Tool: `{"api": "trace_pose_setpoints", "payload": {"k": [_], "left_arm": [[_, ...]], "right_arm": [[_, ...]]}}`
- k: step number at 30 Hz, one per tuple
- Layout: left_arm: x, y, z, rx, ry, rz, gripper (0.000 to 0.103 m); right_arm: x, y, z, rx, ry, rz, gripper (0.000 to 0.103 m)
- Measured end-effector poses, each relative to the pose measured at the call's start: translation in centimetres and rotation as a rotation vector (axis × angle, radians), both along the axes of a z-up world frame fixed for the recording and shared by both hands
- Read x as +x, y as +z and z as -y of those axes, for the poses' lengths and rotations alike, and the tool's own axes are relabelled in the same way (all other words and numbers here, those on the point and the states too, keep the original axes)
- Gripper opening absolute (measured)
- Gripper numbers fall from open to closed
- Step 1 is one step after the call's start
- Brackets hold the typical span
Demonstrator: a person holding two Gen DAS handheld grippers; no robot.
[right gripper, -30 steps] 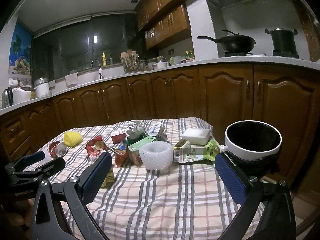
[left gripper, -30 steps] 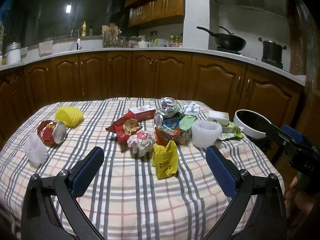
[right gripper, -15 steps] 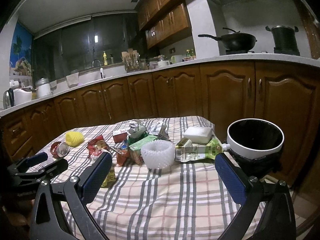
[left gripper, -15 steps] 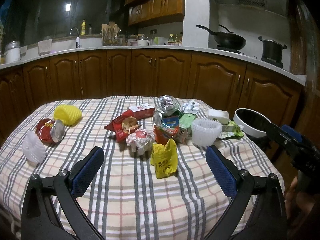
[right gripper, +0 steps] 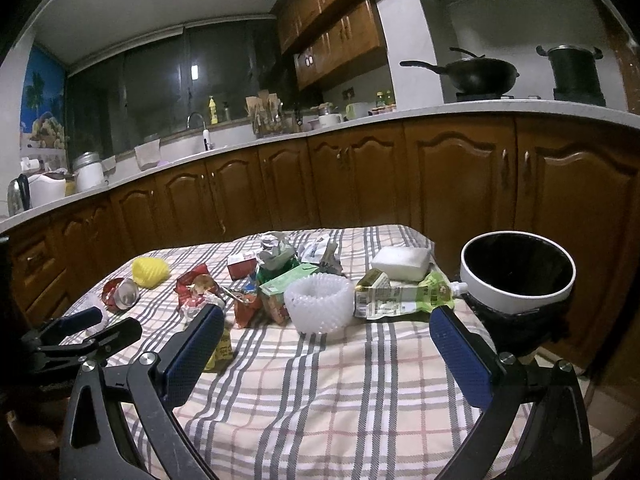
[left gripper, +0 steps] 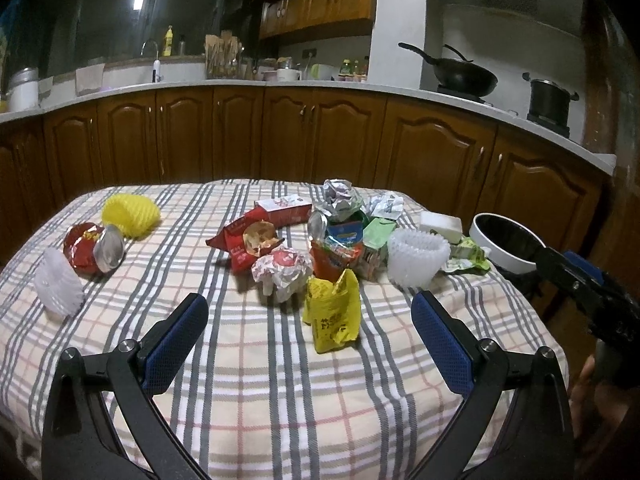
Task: Collect trash
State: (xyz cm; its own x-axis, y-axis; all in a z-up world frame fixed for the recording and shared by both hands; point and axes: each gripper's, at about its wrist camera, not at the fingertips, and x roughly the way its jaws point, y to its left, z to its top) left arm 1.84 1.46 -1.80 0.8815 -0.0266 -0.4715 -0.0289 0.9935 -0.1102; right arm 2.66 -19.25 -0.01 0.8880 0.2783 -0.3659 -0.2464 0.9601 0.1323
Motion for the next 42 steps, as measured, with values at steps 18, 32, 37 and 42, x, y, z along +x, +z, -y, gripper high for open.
{"api": "trace_pose_setpoints", "payload": {"k": [18, 32, 37, 42], "left_arm": [[4.5, -2.4, -0.1, -0.061, -0.045, -0.141, 0.1], [9.4, -4.7, 0.8, -0.074, -0.104, -0.273, 0.082], [10.3, -5.5, 0.8, -0.082, -0.127, -0.311, 0.058], [10.8, -6.0, 0.9, -0.104, -0.153, -0.334, 0.033]], "right_arm": [[5.3, -2.1, 0.8, 0.053, 0.04, -0.145, 0.097], [13.0, -4.6, -0.4, 0.08, 0.106, -0.32, 0.081], [14.9, -5.6, -0.5, 0.089, 0.113, -0.373, 0.067], [14.9, -6.0, -0.9, 0.083, 0.121, -0.383, 0.024]]}}
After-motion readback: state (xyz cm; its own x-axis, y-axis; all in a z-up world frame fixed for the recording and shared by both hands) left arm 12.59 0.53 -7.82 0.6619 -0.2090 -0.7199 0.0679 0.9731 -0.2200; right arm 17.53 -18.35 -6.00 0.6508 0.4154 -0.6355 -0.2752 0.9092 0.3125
